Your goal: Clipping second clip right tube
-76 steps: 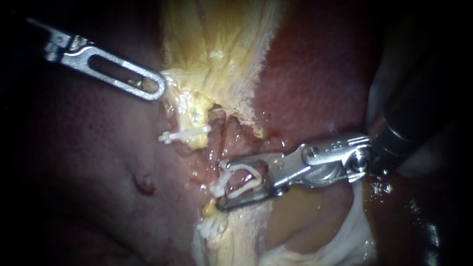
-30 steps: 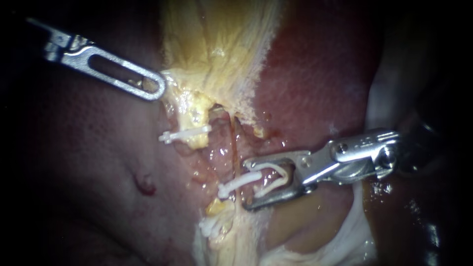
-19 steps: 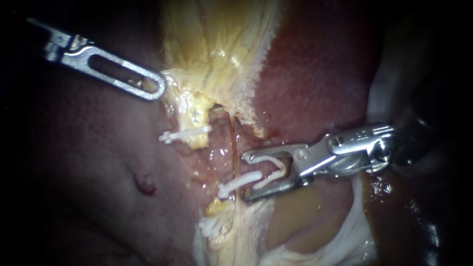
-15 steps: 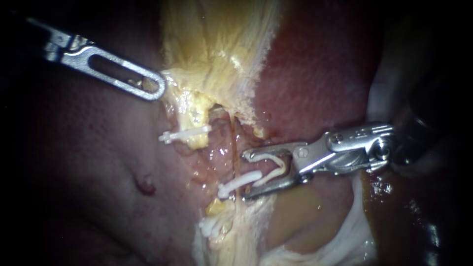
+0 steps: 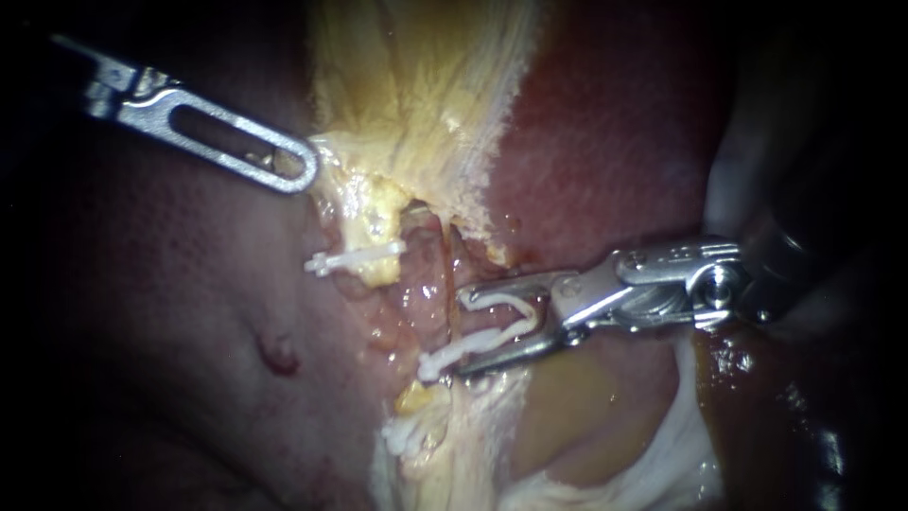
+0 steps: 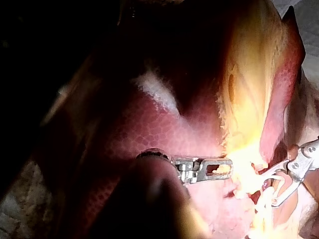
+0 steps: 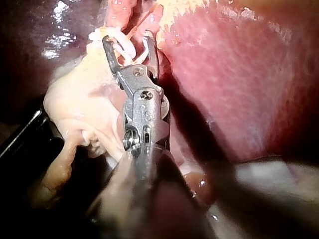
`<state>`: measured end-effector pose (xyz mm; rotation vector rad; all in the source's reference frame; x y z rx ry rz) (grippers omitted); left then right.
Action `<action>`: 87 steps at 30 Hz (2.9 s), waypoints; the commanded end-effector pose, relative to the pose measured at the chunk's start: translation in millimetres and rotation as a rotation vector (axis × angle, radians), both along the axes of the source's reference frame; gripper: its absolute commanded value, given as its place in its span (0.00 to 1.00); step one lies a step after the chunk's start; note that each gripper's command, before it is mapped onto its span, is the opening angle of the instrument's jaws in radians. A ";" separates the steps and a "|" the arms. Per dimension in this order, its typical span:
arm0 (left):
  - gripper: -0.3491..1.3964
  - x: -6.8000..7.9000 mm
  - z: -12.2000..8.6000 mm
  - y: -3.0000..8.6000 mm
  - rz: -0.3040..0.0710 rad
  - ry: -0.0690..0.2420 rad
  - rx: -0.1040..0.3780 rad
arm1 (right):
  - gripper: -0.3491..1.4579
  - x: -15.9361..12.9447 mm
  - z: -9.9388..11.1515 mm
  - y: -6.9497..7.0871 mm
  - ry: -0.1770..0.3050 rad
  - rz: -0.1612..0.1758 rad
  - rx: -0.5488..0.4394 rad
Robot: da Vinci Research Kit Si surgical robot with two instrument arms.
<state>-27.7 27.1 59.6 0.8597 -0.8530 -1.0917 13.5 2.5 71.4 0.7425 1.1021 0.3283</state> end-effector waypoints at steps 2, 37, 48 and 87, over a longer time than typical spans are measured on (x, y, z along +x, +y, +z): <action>0.00 0.0 0.0 0.0 0.000 0.000 0.000 | 0.47 0.3 0.1 0.0 0.003 0.003 0.005; 0.00 0.0 0.0 0.0 0.000 0.000 0.000 | 0.47 3.1 -2.4 -1.1 0.184 0.006 0.207; 0.00 0.0 0.0 0.0 0.000 0.000 0.000 | 0.47 3.3 -4.4 -1.6 0.244 -0.019 0.269; 0.00 0.0 0.0 0.0 0.000 0.000 0.000 | 0.00 1.4 -3.2 -0.5 0.220 -0.012 0.318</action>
